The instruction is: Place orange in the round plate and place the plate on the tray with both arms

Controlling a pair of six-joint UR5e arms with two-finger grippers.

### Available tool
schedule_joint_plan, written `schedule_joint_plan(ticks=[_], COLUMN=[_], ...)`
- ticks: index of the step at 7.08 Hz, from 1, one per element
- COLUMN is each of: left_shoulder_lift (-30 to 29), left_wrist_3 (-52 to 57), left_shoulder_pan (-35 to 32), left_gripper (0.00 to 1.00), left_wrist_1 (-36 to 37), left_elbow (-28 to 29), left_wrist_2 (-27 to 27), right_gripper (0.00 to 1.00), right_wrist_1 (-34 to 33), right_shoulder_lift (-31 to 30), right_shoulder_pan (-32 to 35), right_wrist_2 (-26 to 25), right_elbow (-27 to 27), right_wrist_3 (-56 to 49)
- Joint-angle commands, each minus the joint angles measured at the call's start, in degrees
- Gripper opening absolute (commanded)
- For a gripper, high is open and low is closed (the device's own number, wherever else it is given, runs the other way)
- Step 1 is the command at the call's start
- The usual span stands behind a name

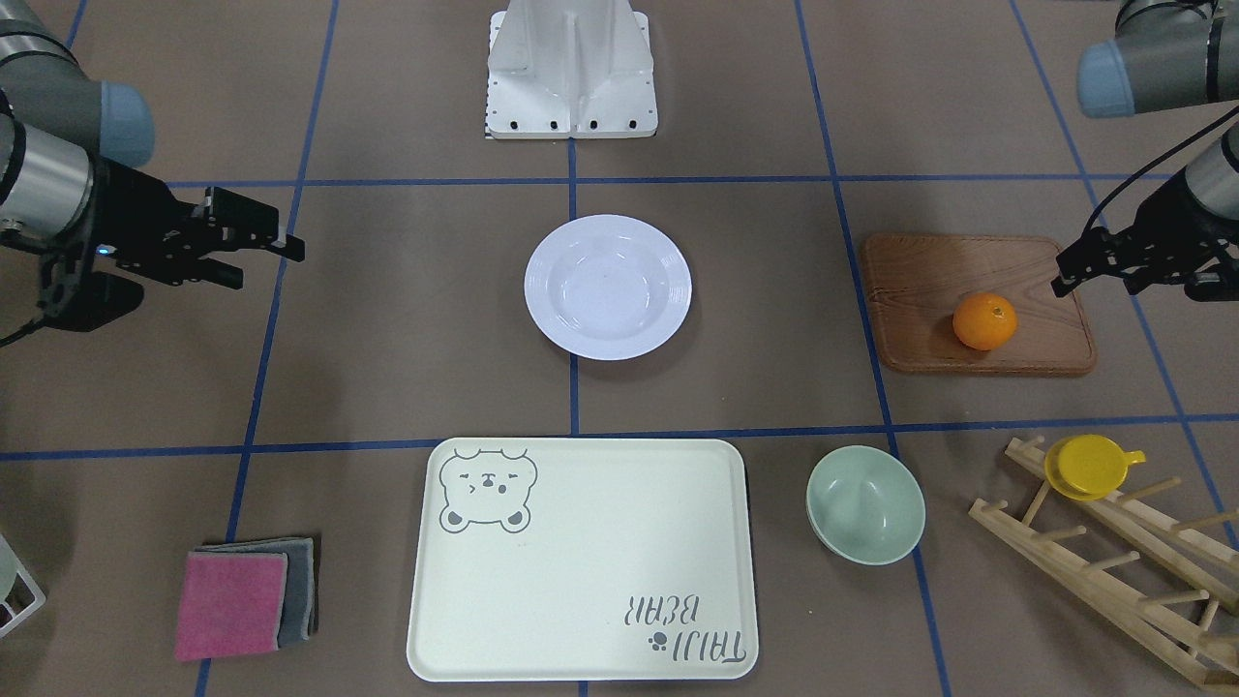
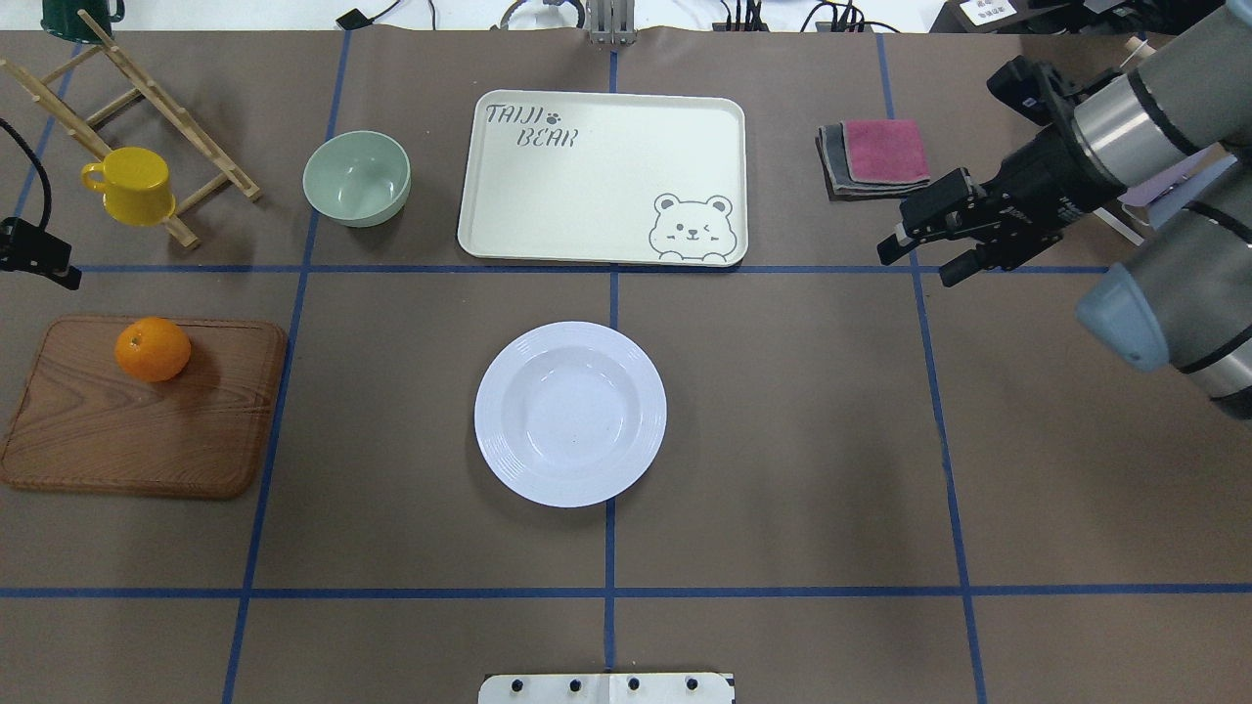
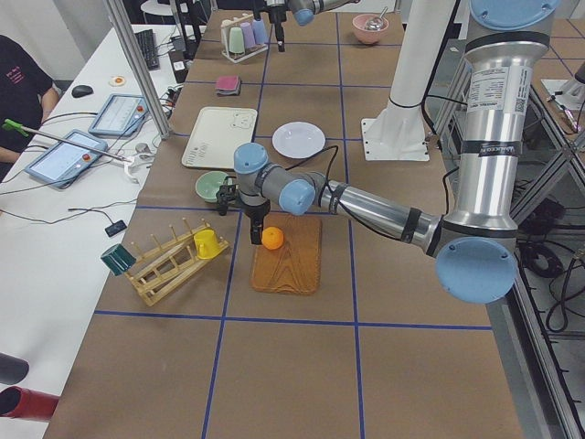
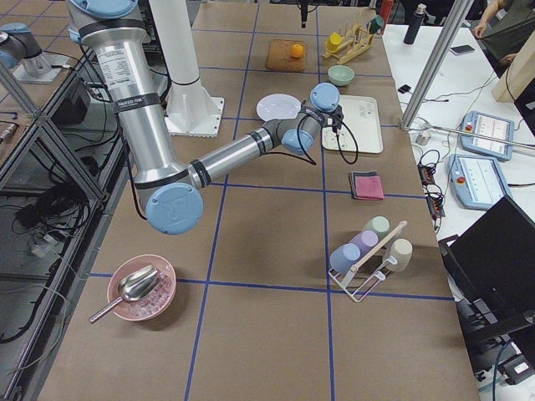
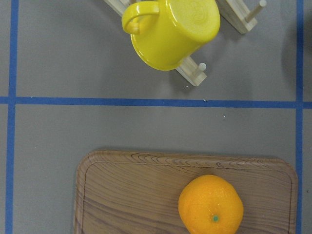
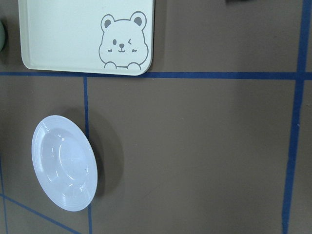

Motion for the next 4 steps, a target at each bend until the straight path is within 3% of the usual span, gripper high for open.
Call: schedule_joint_plan(ticks=[1, 2, 4], left_shoulder_lift=[-1.1, -1.6, -1.8], left_wrist_3=[-5.8, -10.5, -14.3], left_shoulder_pan=[3.0, 5.8, 7.7], left_gripper=[0.98, 0.98, 0.97], left_wrist_1=[-4.7, -9.2, -13.9], left_elbow=[2.5, 5.0, 7.8], left_wrist_2=[2.7, 2.8, 2.9], right_gripper=[0.99, 0.99, 0.99], right_wrist_1=[20.1, 26.0, 27.3], right_shoulder_lift=[0.9, 0.9, 0.9], right_shoulder_pan=[-9.4, -12.2, -14.2], right_wrist_2=[-13.5, -16.9, -19.7], right_elbow=[-1.6, -2.7, -3.2], right_wrist_3=[20.5, 24.3, 24.4])
